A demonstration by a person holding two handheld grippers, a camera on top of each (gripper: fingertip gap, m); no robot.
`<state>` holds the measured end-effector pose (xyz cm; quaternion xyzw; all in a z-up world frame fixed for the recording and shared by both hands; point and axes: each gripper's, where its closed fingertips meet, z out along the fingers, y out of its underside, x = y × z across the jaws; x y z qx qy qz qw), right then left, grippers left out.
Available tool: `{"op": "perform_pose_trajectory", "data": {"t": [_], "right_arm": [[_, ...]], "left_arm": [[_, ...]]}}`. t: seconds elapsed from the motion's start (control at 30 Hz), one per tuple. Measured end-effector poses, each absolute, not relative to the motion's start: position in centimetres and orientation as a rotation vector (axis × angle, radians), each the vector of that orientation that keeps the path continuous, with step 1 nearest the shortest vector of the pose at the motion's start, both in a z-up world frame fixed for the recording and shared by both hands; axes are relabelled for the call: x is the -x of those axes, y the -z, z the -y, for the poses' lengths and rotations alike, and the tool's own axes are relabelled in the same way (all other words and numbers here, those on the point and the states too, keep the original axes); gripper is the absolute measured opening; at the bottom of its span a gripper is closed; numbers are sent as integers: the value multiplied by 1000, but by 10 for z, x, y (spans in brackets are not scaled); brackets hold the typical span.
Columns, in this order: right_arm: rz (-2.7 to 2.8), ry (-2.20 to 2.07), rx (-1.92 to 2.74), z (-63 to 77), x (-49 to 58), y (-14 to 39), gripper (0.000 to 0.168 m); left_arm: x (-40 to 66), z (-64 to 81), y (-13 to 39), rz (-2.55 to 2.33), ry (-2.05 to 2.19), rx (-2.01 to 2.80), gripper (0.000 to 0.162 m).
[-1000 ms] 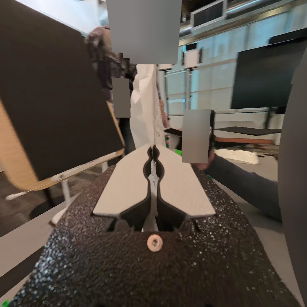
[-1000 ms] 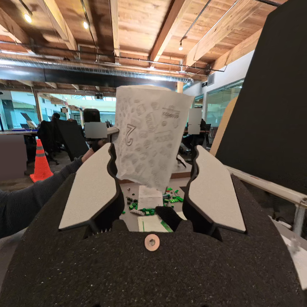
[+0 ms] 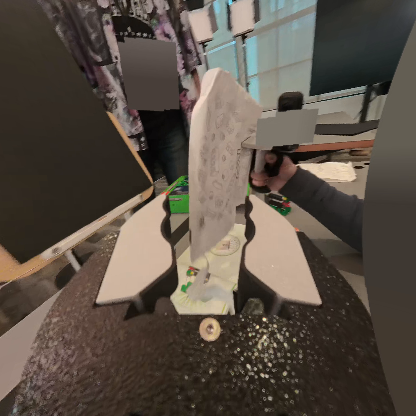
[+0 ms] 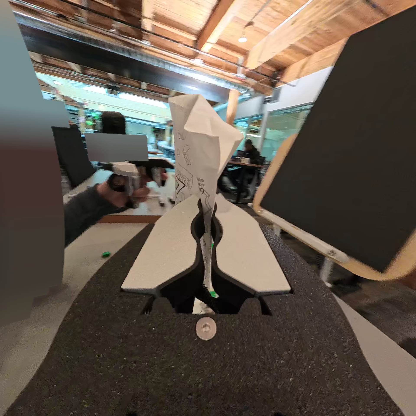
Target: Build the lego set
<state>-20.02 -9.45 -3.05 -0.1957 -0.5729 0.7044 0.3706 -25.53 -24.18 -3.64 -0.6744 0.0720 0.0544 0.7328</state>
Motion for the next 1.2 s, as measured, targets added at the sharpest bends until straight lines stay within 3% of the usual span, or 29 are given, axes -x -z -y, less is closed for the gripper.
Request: {"op": "perform_pose_trajectory", "data": {"t": [0.3,0.7,1.2], "right_arm": [[1267,-1487,653,59,177,1,0],[856,-1035,788,19,64,-46,0],[694,18,1172,-128,-142,33,0]], "left_arm": [[274,263,28,37,-215,1568,85],[279,280,19,91,-283,1565,91],[273,289,4,85,-253,1474,89]]}}
